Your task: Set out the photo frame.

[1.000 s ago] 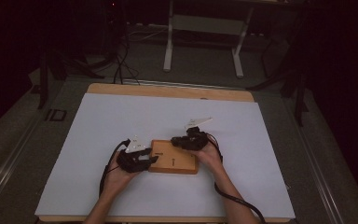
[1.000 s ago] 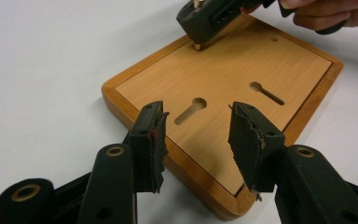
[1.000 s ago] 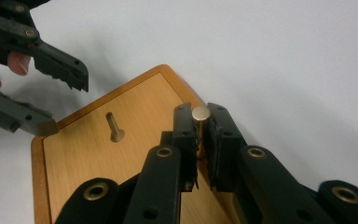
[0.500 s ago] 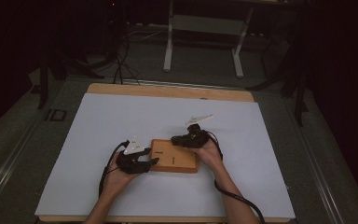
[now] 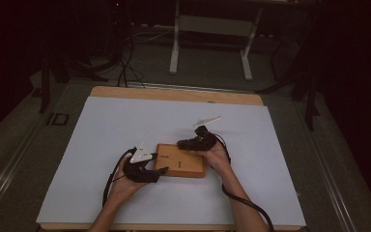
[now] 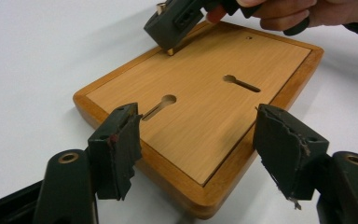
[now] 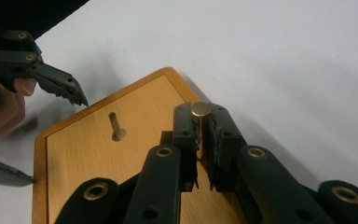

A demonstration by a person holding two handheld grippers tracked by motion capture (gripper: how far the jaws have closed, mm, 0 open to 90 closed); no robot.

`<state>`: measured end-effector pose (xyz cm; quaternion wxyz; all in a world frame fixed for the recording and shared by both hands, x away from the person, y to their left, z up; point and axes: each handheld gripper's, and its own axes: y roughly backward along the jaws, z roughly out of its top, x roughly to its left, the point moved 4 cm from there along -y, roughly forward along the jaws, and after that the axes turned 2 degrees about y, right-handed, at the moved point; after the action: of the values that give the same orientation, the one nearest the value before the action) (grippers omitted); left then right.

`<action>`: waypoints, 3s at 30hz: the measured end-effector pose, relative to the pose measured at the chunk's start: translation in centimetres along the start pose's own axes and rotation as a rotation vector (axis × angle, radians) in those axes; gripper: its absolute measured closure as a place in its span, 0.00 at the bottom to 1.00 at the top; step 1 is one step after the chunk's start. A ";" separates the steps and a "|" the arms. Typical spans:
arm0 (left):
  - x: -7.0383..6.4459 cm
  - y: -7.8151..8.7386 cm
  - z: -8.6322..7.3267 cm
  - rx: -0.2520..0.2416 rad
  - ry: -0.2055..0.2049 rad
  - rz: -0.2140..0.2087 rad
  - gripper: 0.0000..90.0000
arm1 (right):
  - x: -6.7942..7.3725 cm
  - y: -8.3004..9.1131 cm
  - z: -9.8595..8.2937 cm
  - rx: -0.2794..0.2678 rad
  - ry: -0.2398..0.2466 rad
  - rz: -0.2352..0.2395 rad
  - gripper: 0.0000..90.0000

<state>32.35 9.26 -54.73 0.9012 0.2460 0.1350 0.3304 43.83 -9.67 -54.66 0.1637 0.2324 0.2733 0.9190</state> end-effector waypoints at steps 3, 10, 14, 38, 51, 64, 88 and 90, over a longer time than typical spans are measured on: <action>-0.3 -0.3 -0.1 0.022 -0.030 0.012 0.32 | 0.0 0.0 0.1 0.010 -0.003 -0.004 0.93; -0.7 -0.1 -0.3 0.035 -0.068 0.059 0.28 | -0.1 0.0 0.2 0.017 -0.012 -0.001 0.93; -0.6 -0.3 -0.5 0.059 -0.071 0.086 0.24 | -0.2 -0.1 0.3 0.023 -0.017 0.001 0.93; 0.3 -2.3 -1.3 0.141 -0.143 0.247 0.21 | -1.1 -0.2 0.8 0.054 -0.077 0.027 0.93; 0.2 -2.1 -0.4 0.064 -0.207 0.281 0.27 | -0.9 -0.2 0.8 0.039 -0.055 -0.017 0.94; -1.4 -1.1 0.2 0.021 -0.254 0.240 0.29 | -0.2 0.2 0.4 0.091 0.003 0.011 0.93; -1.7 -0.7 1.0 -0.013 -0.251 0.200 0.34 | 0.1 0.9 0.2 0.111 0.038 -0.012 0.75; -2.2 -0.7 1.2 -0.024 -0.268 0.166 0.35 | 0.0 0.9 0.3 0.106 0.039 0.002 0.74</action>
<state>31.55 6.94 -53.94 0.8835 0.2876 -0.0114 0.3697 43.78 -10.29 -53.89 0.1448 0.2232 0.3246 0.9077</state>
